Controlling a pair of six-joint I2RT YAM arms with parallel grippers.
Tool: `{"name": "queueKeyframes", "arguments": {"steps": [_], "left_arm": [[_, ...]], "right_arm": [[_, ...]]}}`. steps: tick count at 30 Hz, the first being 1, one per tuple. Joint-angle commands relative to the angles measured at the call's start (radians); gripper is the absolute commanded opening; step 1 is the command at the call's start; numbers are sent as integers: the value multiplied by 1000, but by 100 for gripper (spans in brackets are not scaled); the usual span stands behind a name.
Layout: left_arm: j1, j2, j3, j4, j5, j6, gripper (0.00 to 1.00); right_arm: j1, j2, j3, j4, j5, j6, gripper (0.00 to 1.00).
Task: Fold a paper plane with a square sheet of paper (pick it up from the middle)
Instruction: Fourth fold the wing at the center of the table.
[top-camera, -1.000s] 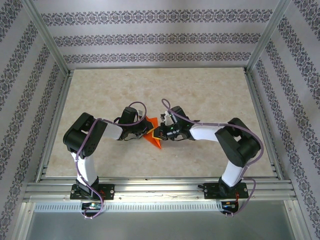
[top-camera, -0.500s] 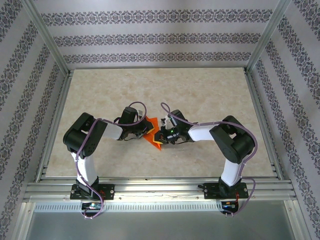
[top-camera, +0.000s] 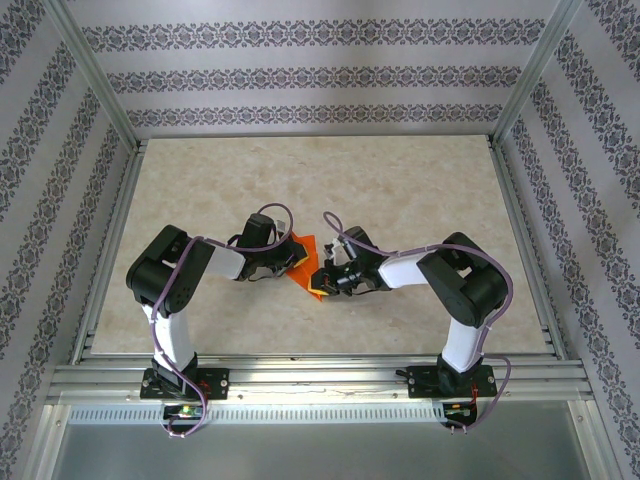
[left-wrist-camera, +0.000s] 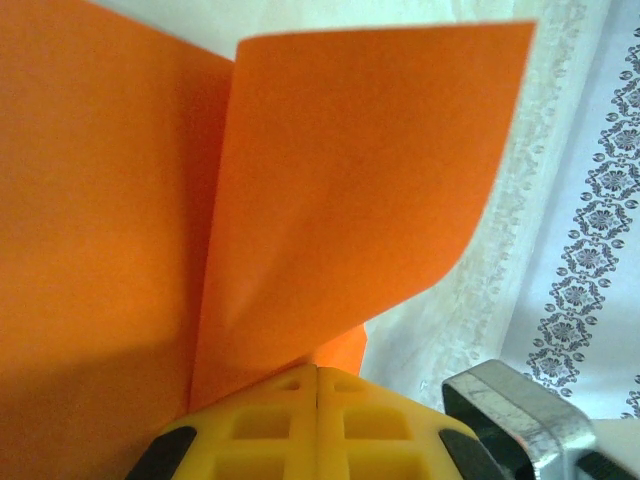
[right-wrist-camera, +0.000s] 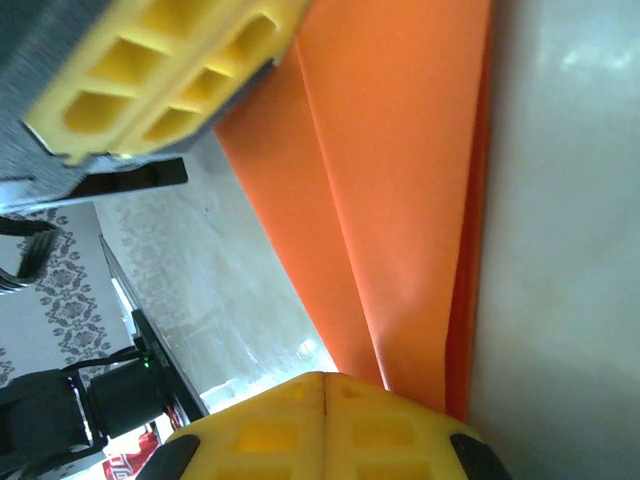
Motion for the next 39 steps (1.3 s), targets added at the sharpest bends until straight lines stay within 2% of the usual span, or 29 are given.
{"name": "queueKeyframes", "arguments": {"steps": [1,33,39], "left_arm": [[-7,54,-27,-91,-56,-4,0],[-5,65,-41,-76,-68,-17,0],[-4,64,-38,-75,-66,-15,0]], "right_arm": [[15,13,-22,16,-12,7,5],[49,-72,-150,-74,41,-77,4],[33,-181,-157,-44,33,-39,4]]}}
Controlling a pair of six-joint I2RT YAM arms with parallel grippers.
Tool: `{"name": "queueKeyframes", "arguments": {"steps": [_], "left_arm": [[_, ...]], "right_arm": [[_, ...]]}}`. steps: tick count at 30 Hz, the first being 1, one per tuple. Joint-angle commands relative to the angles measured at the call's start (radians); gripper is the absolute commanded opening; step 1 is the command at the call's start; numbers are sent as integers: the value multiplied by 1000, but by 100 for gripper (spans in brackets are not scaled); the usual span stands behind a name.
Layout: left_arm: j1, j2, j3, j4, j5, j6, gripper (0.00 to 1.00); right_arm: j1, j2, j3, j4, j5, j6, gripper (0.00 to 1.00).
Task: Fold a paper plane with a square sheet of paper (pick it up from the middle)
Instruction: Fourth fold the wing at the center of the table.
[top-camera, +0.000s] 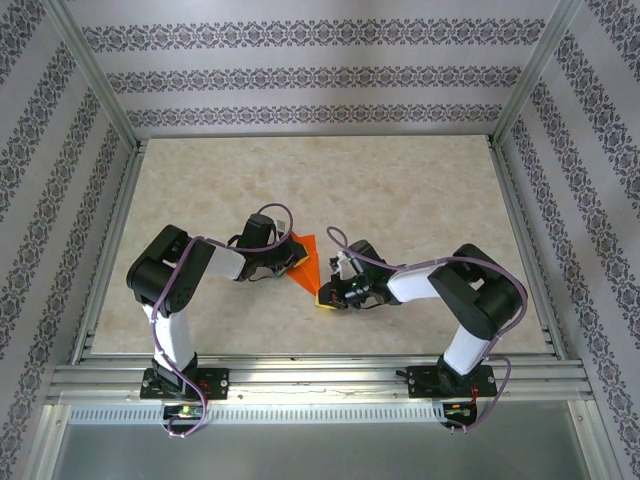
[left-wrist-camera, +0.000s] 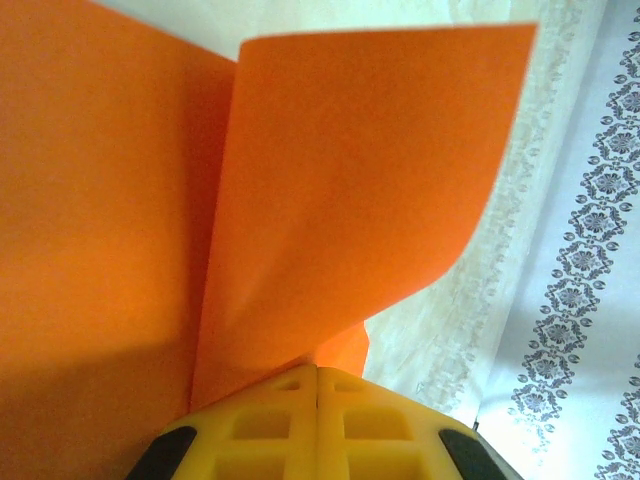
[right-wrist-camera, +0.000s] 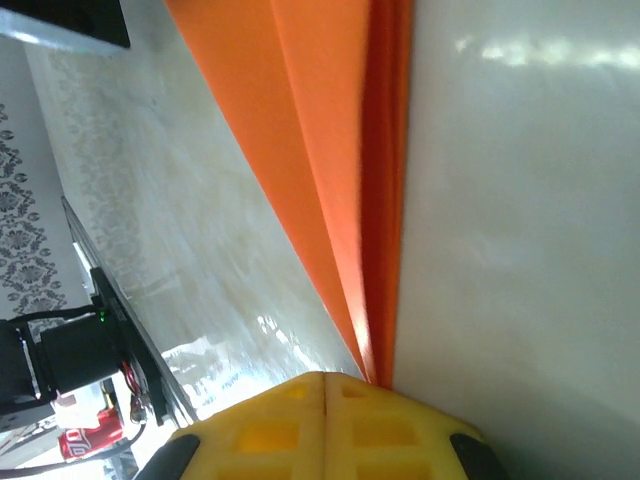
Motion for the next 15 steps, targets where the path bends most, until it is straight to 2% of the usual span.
{"name": "queueKeyframes", "arguments": {"steps": [1,6,10,15], "left_arm": [[-6,58,-36,-92,-65,-1,0],[-5,49,-38,-100,-69,8,0],[-6,50,-38,-97,-64,9,0],[-5,55,-41,-91,-61,8,0]], "right_arm": [[-8,-92,-7,-49,1,15,4],[-49,-161,49,-66,21,0,2],[-47,-99,109,-43,-32,6,2],[-34,-11,173,-92,12,5,2]]}}
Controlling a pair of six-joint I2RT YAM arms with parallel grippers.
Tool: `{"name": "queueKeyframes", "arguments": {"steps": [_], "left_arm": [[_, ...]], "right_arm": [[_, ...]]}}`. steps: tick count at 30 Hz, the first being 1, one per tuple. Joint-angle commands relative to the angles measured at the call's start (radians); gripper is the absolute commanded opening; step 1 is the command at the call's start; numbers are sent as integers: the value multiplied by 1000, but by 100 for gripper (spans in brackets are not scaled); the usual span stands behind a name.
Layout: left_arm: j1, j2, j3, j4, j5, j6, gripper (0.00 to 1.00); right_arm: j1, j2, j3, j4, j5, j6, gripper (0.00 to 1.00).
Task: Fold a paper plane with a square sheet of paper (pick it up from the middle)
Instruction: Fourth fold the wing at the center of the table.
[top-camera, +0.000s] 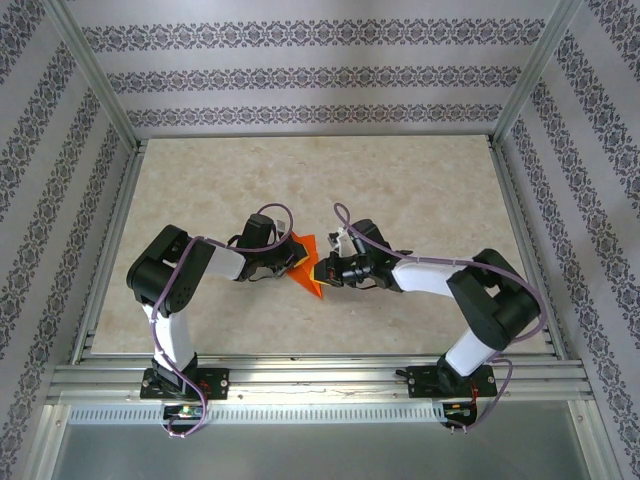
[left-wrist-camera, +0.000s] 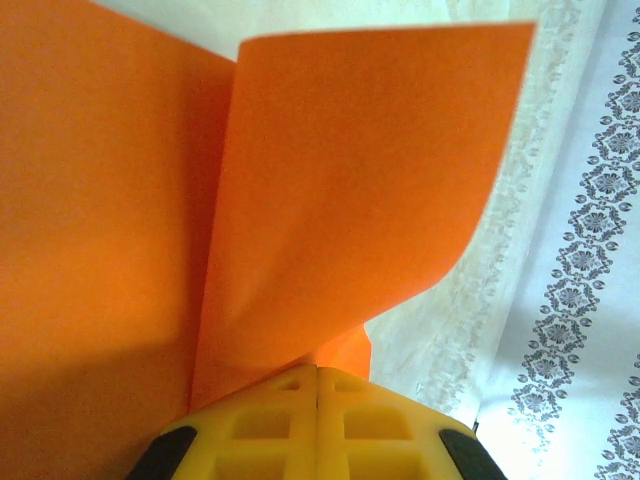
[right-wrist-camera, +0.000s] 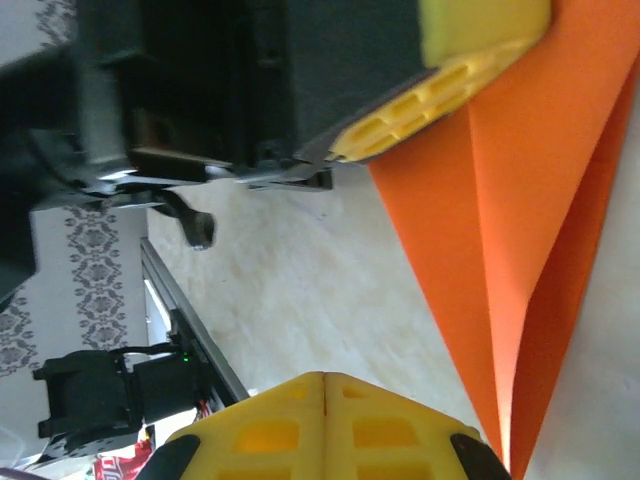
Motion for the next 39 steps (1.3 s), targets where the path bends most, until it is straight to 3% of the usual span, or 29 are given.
{"name": "queueKeyframes", "arguments": {"steps": [1,10,29,36,39], "left_arm": [[-5,56,-38,-92,-59,8,0],[-5,51,-42,-94,-63,7,0],[-5,25,-24,-121,-62,16,0],[-7,-104,-5,-172,-36,84,12],[-9,-148,-32,-175,-2,93,13]], "right_arm": [[11,61,47,-35,19,7,2],[17,149,91,-63,26,-2,2],[34,183,-34,-44,49,-1,0],[32,182,-34,-62,68,-5,0],[32,182,-28,-64,65,-5,0]]}}
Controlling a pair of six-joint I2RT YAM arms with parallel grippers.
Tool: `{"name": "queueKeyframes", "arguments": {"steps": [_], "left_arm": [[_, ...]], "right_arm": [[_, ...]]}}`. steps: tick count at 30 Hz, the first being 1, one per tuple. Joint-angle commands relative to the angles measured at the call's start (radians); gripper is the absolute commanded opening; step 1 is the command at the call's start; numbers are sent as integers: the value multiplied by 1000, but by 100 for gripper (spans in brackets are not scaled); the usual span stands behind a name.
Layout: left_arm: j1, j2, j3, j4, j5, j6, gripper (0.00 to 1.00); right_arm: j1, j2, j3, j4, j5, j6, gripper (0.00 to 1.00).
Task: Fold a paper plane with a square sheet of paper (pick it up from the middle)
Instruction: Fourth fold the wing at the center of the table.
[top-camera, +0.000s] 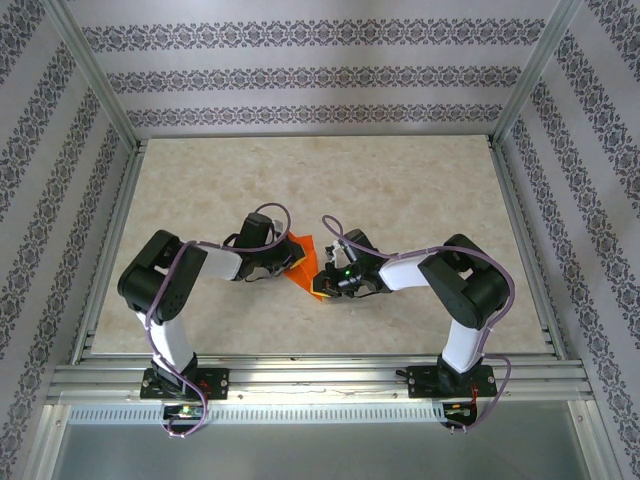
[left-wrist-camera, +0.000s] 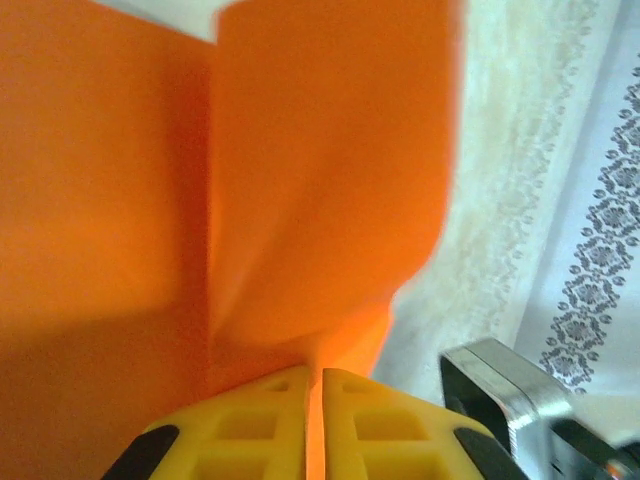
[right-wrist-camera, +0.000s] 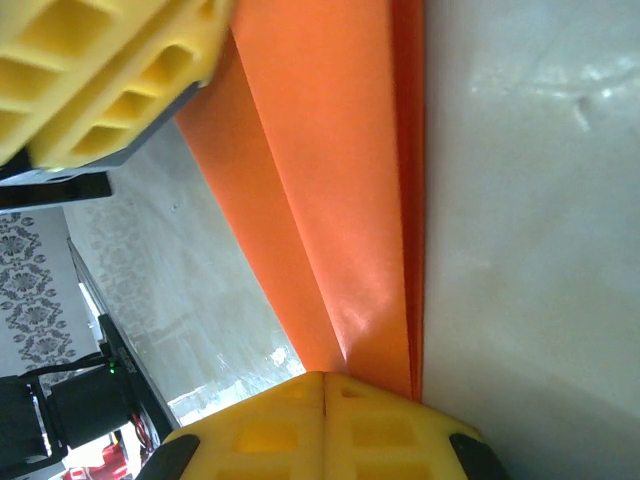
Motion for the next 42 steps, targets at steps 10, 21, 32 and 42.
{"name": "queueKeyframes", "arguments": {"steps": [10,21,32,42], "left_arm": [[-71,-72,-28,-99,58,82,9],[-82,30,45,-144,4,78,8],[-4,56,35,-188,-55,59,4],[85,83,50,-162,-7,88,4]], "right_arm": [[10,29,-20,-88,36,-3,0],[8,45,-20,-89,23,-10,0],[14,47,-23,-159,50,-48,0],[18,50,-29,-161,44,-51,0]]}}
